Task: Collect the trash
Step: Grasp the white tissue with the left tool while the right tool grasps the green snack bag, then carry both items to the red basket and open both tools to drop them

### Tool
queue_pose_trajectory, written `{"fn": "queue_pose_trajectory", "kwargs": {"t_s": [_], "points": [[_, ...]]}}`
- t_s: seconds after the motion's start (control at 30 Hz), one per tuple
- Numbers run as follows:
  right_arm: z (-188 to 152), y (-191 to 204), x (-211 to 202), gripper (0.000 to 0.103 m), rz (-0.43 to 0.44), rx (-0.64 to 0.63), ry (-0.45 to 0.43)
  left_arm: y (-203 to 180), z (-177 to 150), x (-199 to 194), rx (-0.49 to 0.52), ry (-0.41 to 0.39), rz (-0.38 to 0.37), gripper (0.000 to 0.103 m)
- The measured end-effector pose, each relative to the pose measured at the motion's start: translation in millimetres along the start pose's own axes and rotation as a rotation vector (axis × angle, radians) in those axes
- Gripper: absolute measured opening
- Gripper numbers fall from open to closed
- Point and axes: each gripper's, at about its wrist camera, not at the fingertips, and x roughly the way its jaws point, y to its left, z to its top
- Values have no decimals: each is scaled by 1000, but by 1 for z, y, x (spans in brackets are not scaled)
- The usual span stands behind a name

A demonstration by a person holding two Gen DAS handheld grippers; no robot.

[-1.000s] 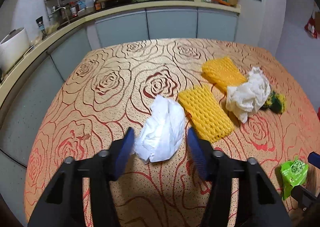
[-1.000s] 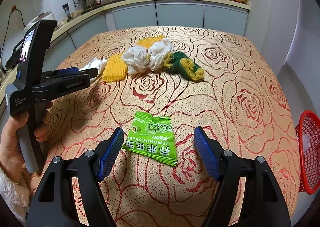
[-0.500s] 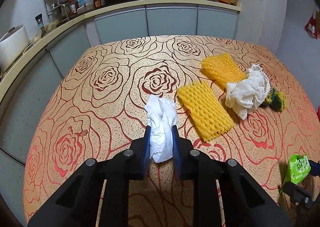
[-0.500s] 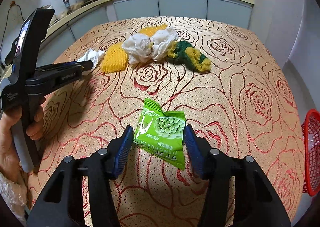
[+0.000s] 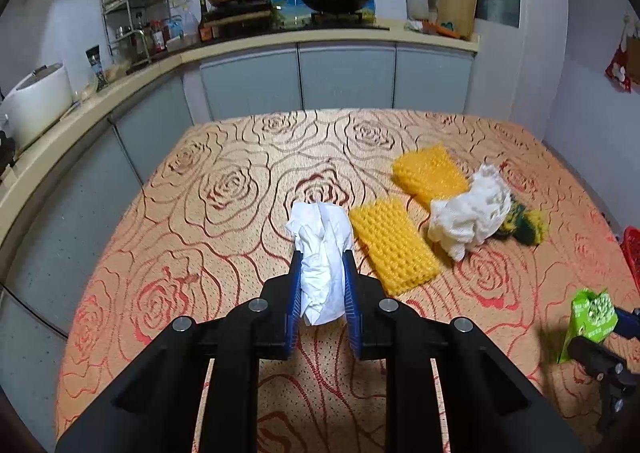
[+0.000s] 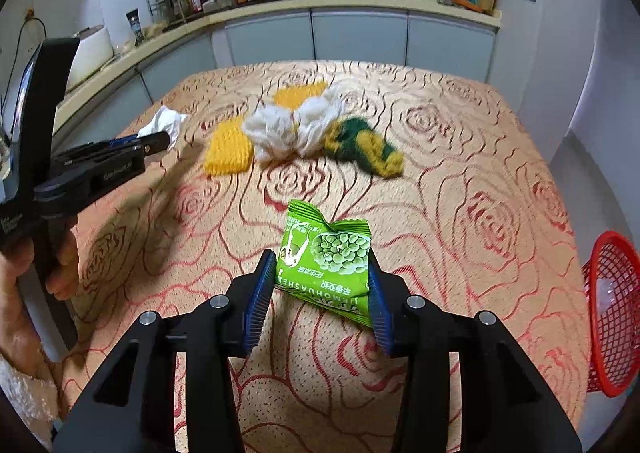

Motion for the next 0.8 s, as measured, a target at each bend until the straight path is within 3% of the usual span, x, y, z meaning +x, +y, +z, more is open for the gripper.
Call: {"fn": "queue_pose_trajectory", "kwargs": {"t_s": [0.4,0.8], "points": [[33,-10,-45,42,-13,11,-161,-10,27,-50,4,-147,11,18],[42,-40,-80,42,-46,72,-252,-39,45,-80,44,-229,-22,18]]}}
